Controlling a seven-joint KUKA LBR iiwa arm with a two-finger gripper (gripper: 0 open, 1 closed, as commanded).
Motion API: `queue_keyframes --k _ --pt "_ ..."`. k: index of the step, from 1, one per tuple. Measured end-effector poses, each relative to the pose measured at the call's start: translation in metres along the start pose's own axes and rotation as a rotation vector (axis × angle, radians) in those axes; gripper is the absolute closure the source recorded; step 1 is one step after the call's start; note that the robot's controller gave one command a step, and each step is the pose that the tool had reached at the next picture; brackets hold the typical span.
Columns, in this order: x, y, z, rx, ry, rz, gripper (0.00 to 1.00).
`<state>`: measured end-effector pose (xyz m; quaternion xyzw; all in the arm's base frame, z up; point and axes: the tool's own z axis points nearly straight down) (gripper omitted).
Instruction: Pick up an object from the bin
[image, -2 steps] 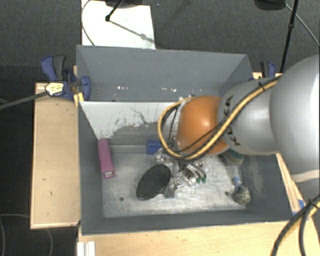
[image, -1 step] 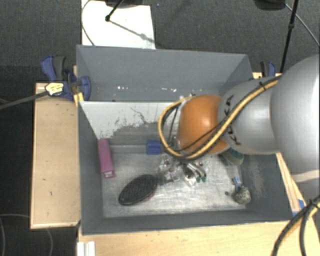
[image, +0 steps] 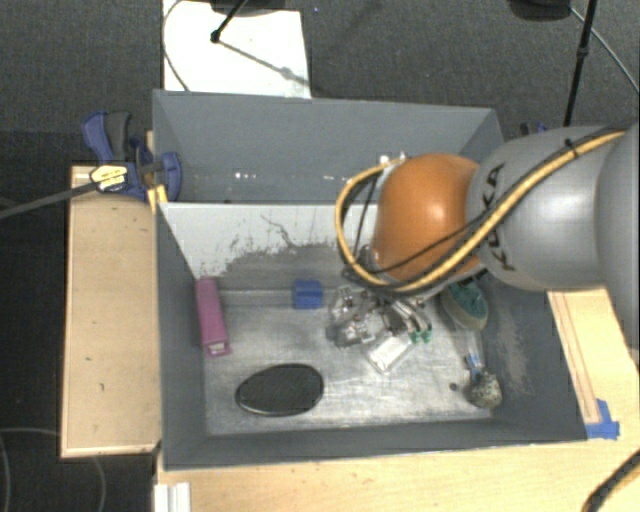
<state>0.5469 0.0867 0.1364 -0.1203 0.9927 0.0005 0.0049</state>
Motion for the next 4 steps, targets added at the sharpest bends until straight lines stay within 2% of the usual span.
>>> queue_keyframes --k 1,2,3,4 --pt "0.002 0.000 0.004 -0.001 0.007 0.000 0.00" --pt "0.057 -0.096 0.065 -0.001 0.004 -0.241 0.00" --pt "0.055 -0.094 0.062 0.001 0.000 -0.244 1.00" --pt "0.038 -0.111 -0.078 0.003 -0.001 -0.220 1.00"
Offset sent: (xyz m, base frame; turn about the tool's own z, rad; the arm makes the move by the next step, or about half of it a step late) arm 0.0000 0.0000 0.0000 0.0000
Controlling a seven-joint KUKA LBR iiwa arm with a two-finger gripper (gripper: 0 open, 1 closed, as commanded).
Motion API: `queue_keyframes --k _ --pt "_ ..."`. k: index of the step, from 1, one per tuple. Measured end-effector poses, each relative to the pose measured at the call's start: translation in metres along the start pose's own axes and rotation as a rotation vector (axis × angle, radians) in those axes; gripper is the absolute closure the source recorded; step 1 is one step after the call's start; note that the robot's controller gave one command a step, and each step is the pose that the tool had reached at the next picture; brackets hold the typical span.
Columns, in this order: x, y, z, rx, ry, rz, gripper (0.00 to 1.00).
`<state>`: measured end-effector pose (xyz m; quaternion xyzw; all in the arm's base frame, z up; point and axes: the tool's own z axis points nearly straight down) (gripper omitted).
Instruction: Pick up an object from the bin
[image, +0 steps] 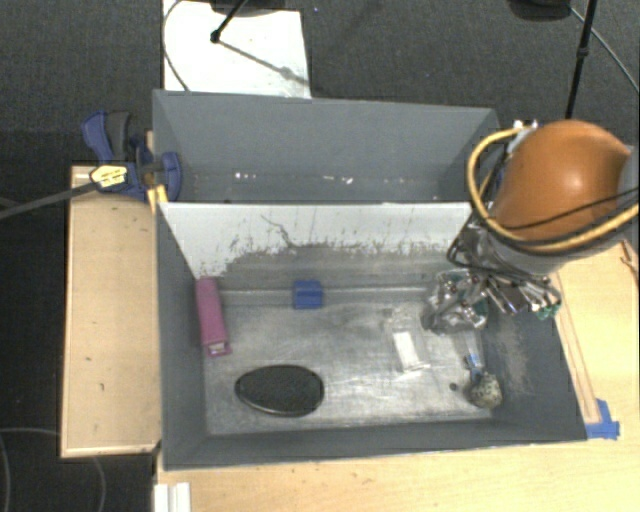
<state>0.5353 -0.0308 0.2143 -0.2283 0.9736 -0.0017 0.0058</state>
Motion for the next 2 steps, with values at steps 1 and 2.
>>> queue_keyframes --k 1,2 --pt "0.002 0.002 0.005 -0.006 0.008 0.002 0.00" --pt "-0.051 0.021 0.033 -0.007 0.005 0.124 0.00"
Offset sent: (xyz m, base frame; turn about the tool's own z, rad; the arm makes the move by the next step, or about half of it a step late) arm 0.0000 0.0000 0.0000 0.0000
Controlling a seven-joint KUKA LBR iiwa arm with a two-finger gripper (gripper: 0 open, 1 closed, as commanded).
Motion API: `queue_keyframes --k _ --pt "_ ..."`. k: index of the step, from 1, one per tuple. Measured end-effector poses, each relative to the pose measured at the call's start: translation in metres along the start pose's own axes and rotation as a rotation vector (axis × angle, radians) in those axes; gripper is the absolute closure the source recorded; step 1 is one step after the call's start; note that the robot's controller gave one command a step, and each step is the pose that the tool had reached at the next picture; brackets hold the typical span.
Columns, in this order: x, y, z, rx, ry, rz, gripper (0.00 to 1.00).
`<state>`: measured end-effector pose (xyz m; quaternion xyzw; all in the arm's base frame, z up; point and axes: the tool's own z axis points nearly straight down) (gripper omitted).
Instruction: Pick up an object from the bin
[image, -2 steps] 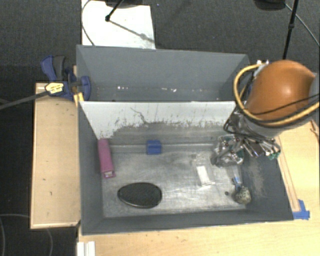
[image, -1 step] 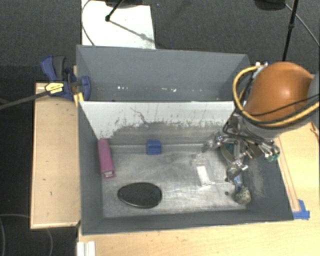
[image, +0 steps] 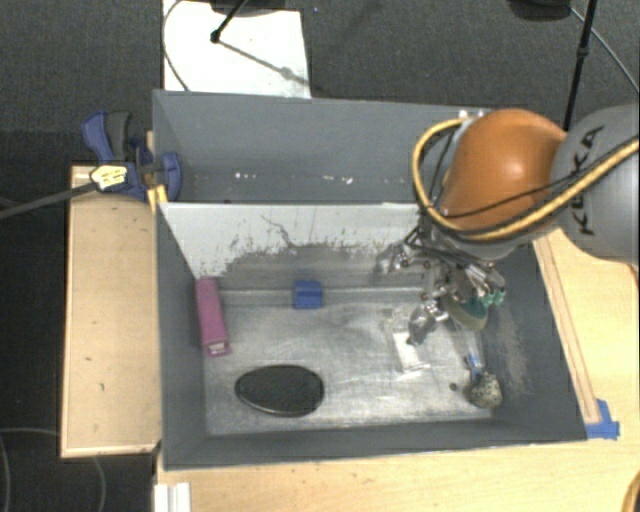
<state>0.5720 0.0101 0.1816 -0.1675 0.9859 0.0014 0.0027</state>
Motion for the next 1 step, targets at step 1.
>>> queue_keyframes --k 1 --pt "0.0329 -0.0622 0.0827 -0.001 0.009 -0.453 0.00"
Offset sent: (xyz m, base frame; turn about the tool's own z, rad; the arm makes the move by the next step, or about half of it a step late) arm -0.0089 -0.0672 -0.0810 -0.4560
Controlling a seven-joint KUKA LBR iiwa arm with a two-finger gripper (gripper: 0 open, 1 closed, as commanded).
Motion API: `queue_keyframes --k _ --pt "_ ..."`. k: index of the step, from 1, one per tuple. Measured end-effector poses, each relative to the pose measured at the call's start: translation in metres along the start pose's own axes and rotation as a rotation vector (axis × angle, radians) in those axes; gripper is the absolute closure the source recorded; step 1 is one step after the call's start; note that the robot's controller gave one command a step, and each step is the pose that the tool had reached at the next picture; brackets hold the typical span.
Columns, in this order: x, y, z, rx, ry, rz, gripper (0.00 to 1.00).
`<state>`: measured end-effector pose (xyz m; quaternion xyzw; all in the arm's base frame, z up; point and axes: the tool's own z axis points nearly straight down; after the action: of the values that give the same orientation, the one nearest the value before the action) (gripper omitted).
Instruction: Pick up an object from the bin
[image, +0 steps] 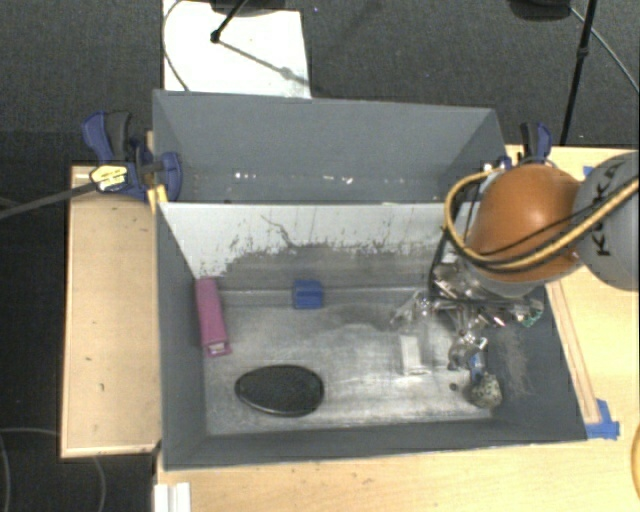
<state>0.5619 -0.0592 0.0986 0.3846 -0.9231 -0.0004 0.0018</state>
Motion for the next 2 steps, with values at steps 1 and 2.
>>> queue_keyframes --k 1,2 --pt "-0.0148 0.0219 0.0266 0.006 -0.007 -0.321 0.00" --pt "-0.0151 0.0207 0.0248 0.008 -0.008 -0.316 1.00"
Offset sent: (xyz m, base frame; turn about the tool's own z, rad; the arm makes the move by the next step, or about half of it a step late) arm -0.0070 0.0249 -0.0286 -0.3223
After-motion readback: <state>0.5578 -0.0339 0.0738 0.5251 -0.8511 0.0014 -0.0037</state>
